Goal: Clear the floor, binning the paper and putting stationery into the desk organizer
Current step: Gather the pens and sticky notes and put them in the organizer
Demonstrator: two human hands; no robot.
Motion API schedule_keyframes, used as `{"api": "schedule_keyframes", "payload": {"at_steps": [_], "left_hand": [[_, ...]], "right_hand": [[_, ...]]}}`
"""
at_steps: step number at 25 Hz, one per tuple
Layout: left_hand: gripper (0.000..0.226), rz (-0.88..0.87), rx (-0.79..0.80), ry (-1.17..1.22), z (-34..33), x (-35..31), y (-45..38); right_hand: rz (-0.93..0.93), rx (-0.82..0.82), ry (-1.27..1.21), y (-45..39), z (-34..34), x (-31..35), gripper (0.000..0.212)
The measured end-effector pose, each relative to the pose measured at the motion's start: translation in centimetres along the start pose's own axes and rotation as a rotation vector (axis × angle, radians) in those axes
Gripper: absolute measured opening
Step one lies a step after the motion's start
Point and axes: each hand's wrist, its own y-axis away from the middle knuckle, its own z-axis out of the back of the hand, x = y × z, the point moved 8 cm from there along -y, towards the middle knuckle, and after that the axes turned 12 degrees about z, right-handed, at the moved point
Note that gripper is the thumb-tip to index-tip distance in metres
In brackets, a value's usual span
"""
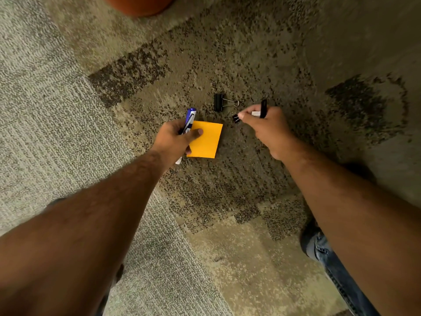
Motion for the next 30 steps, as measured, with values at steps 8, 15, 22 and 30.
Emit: {"api": "schedule_keyframes", "payload": {"at_steps": [8,15,22,30], "left_hand": [[0.029,0.058,0.017,-0.072,-1.2,-0.6,0.4],[0.024,0.038,0.081,0.005,-2.8,-0.7,0.2],[0.017,0.1,0.072,0.123,-3.0,-0.9,2.3],[0.023,-0.073,-0.038,0.319,2.6,-11.9,18.0]], "right_hand": [[-0.125,0.05,-0.217,-0.2,-0.4,-1.0,0.006],[0.063,-0.027,-0.029,-1.8,-0.7,1.2,0.016],[-0.127,0.079,-0.662,-0.4,-1.4,3.3,0.017],[-0.143,0.179,-0.945,11.3,2.3,19.2,0.017]]}}
